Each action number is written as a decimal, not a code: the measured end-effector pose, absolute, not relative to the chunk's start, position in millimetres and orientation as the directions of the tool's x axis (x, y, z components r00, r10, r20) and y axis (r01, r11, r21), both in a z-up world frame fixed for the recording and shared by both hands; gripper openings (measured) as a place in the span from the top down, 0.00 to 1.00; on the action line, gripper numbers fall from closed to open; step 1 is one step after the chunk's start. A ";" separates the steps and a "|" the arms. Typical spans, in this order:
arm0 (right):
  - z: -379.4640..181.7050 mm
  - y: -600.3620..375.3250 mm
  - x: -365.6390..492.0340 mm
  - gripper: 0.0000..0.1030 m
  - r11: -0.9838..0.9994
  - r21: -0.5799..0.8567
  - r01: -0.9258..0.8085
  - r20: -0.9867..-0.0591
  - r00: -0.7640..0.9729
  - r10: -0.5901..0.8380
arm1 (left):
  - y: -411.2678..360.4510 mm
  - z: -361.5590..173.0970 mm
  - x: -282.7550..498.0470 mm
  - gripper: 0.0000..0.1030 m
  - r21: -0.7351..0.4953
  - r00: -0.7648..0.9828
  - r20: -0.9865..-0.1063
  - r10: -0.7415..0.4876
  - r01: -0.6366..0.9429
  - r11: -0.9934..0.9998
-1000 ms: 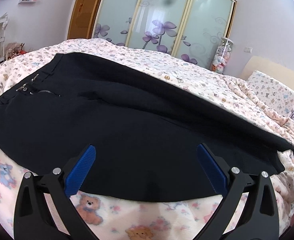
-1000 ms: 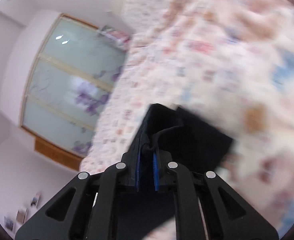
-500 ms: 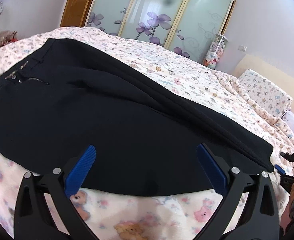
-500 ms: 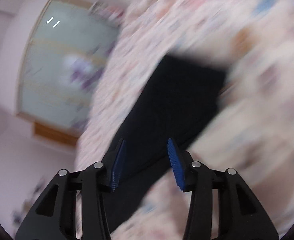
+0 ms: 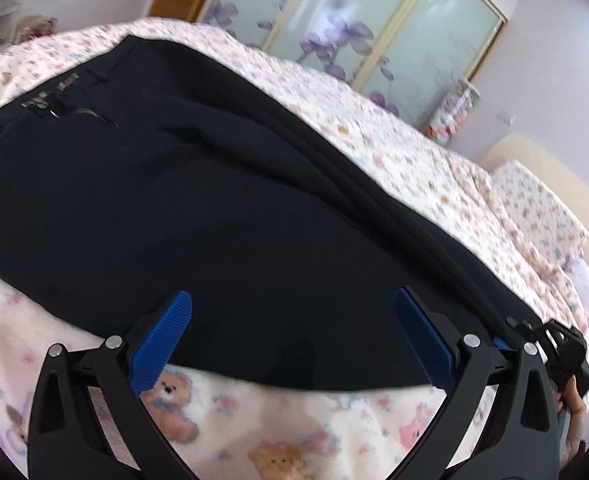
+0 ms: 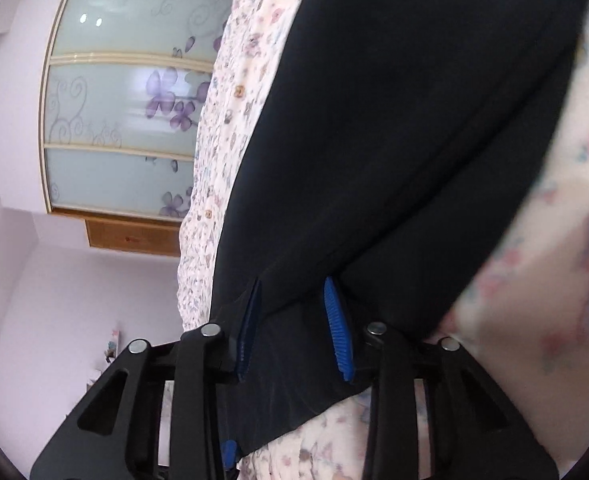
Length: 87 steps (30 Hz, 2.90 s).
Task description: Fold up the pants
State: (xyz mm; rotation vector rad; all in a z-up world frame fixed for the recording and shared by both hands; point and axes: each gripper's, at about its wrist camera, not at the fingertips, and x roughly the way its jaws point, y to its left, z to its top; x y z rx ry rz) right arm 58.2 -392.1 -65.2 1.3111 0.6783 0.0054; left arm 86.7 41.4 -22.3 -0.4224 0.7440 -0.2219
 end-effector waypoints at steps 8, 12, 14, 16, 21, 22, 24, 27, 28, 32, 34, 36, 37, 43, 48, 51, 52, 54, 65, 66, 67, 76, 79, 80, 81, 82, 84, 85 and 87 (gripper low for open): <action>-74.6 -406.2 62.1 0.89 0.278 0.876 0.395 -0.466 0.842 0.273 | 84.0 4.8 144.5 0.02 -0.449 0.703 -0.657 -0.274 -0.072 0.891; -72.2 -399.8 57.2 0.92 0.355 0.835 0.420 -0.519 0.816 0.255 | 112.3 22.0 223.7 0.02 -0.432 0.682 -0.701 -0.207 -0.174 0.885; -68.1 -398.8 62.8 0.92 0.373 0.827 0.420 -0.527 0.809 0.259 | 120.7 28.5 268.9 0.02 -0.427 0.667 -0.720 -0.192 -0.207 0.880; -69.1 -400.2 62.5 0.92 0.388 0.817 0.426 -0.541 0.800 0.261 | 127.7 30.1 307.2 0.02 -0.435 0.654 -0.735 -0.180 -0.250 0.865; -63.0 -397.0 66.5 0.92 0.455 0.780 0.430 -0.577 0.775 0.257 | 141.3 7.5 369.2 0.02 -0.431 0.575 -0.808 -0.131 -0.424 0.796; -62.4 -397.3 68.2 0.92 0.470 0.771 0.430 -0.586 0.769 0.256 | 143.3 2.1 376.4 0.04 -0.424 0.558 -0.821 -0.122 -0.452 0.785; -61.9 -397.0 69.1 0.92 0.482 0.764 0.429 -0.591 0.765 0.256 | 147.4 -7.2 387.0 0.19 -0.410 0.536 -0.838 -0.100 -0.498 0.764; -61.6 -397.8 68.8 0.92 0.495 0.759 0.423 -0.592 0.764 0.256 | 159.1 -18.5 397.5 0.67 -0.434 0.533 -0.835 -0.134 -0.488 0.757; -61.2 -398.2 68.8 0.92 0.498 0.759 0.419 -0.590 0.766 0.256 | 162.8 -21.4 396.1 0.75 -0.451 0.537 -0.828 -0.161 -0.467 0.761; -58.0 -394.7 75.2 0.92 0.500 0.766 0.405 -0.576 0.777 0.255 | 178.8 -12.9 361.5 0.91 -0.504 0.606 -0.778 -0.165 -0.445 0.740; -55.4 -395.5 73.2 0.92 0.495 0.776 0.390 -0.558 0.790 0.252 | 183.0 2.3 336.3 0.92 -0.499 0.648 -0.750 -0.136 -0.418 0.759; -49.7 -398.2 69.3 0.92 0.507 0.779 0.369 -0.538 0.808 0.239 | 184.8 19.9 306.8 0.92 -0.494 0.691 -0.715 -0.108 -0.390 0.777; -46.7 -399.0 68.1 0.92 0.514 0.779 0.361 -0.530 0.817 0.229 | 186.6 30.4 285.3 0.92 -0.501 0.715 -0.692 -0.102 -0.374 0.781; -30.6 -407.6 53.5 0.92 0.543 0.772 0.331 -0.486 0.858 0.168 | 201.0 51.9 134.4 0.91 -0.506 0.820 -0.573 0.003 -0.357 0.785; -37.1 -409.9 41.2 0.92 0.523 0.768 0.369 -0.515 0.842 0.162 | 219.0 -6.9 57.9 0.91 -0.522 0.772 -0.634 0.043 -0.468 0.713; -43.5 -409.9 37.2 0.92 0.511 0.754 0.413 -0.554 0.818 0.157 | 225.7 -43.5 45.7 0.88 -0.587 0.769 -0.639 -0.003 -0.486 0.647; -44.3 -409.8 35.3 0.92 0.512 0.747 0.423 -0.565 0.810 0.157 | 226.7 -41.6 43.6 0.87 -0.590 0.778 -0.628 -0.002 -0.474 0.654; -44.5 -411.1 31.3 0.92 0.527 0.733 0.429 -0.586 0.792 0.169 | 225.8 -33.5 38.3 0.72 -0.579 0.797 -0.604 0.017 -0.453 0.678; -13.2 -450.0 -12.5 0.67 0.494 0.735 0.464 -0.544 0.839 0.021 | 203.1 15.5 16.6 0.02 -0.491 0.879 -0.418 0.231 -0.432 0.756; -8.8 -457.1 -18.1 0.67 0.502 0.714 0.488 -0.546 0.837 -0.036 | 197.0 16.6 18.1 0.02 -0.474 0.883 -0.417 0.214 -0.412 0.778; -5.4 -470.4 -26.9 0.67 0.489 0.697 0.524 -0.548 0.829 -0.108 | 189.8 18.5 21.7 0.02 -0.449 0.887 -0.420 0.192 -0.387 0.805; -13.4 -503.3 -11.4 0.67 0.554 0.544 0.631 -0.647 0.735 -0.203 | 147.1 11.9 42.7 0.02 -0.356 0.877 -0.476 0.072 -0.267 0.895; -19.9 -497.2 5.5 0.67 0.608 0.468 0.641 -0.700 0.689 -0.187 | 143.3 8.2 45.1 0.02 -0.353 0.871 -0.488 0.058 -0.258 0.899; -21.1 -493.8 12.1 0.67 0.640 0.417 0.646 -0.724 0.661 -0.196 | 142.7 7.6 46.0 0.02 -0.354 0.869 -0.491 0.055 -0.257 0.899; -24.6 -485.3 22.7 0.67 0.690 0.325 0.647 -0.760 0.612 -0.217 | 144.4 6.0 47.5 0.02 -0.356 0.868 -0.493 0.053 -0.257 0.899; -26.6 -479.6 29.3 0.67 0.720 0.262 0.642 -0.777 0.583 -0.237 | 145.8 4.3 49.0 0.02 -0.358 0.866 -0.498 0.051 -0.259 0.897; -28.5 -469.4 40.0 0.74 0.766 0.146 0.626 -0.797 0.533 -0.283 | 146.0 2.6 50.3 0.02 -0.371 0.860 -0.508 0.041 -0.262 0.891; -27.4 -466.7 41.9 0.79 0.780 0.124 0.613 -0.800 0.527 -0.287 | 147.2 0.9 51.6 0.02 -0.382 0.856 -0.516 0.035 -0.266 0.885; -21.9 -466.9 40.9 0.81 0.789 0.122 0.602 -0.790 0.540 -0.289 | 149.1 -1.7 53.0 0.02 -0.395 0.852 -0.522 0.028 -0.271 0.878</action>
